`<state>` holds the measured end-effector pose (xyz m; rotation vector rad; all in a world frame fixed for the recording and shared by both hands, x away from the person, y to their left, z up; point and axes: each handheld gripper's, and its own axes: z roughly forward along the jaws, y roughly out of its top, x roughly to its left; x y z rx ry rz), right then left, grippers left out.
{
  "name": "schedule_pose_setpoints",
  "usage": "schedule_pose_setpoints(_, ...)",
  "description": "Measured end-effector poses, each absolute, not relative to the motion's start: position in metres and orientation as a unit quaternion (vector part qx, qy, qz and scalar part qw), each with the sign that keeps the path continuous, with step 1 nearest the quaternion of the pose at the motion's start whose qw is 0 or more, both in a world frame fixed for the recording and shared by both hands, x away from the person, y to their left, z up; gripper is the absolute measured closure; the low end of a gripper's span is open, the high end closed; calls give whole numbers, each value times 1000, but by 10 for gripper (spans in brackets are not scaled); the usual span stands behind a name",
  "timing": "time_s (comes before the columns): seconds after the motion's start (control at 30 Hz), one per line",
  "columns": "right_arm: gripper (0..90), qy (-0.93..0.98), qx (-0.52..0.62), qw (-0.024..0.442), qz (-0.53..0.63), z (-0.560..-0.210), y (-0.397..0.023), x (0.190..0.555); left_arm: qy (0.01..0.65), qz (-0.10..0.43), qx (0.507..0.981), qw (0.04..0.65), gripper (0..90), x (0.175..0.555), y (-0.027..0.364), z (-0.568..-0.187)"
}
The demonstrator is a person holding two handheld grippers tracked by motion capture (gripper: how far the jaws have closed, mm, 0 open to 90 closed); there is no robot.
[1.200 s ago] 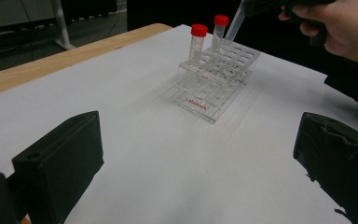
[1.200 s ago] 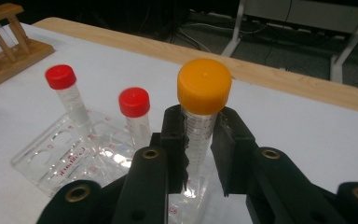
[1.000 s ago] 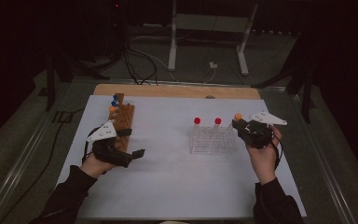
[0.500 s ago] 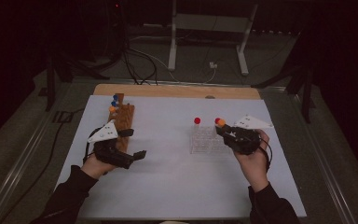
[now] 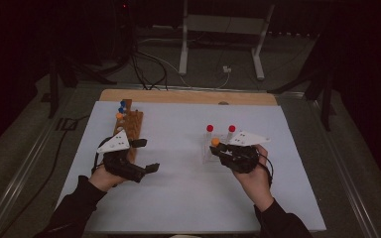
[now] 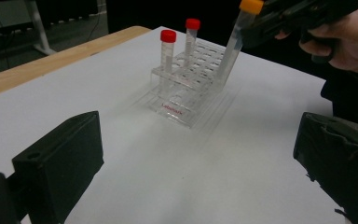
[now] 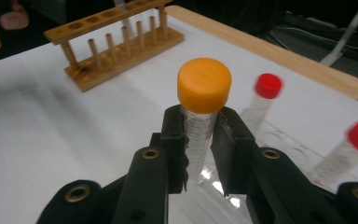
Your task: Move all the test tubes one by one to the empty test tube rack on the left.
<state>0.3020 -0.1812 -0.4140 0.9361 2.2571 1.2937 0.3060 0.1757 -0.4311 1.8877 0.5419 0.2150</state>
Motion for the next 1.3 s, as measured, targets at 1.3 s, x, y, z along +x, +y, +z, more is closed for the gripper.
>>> schedule_pose_setpoints(1.3,745,840,263,137,455,-433,-128,281,176,52,800,571,168,298,124,-420)
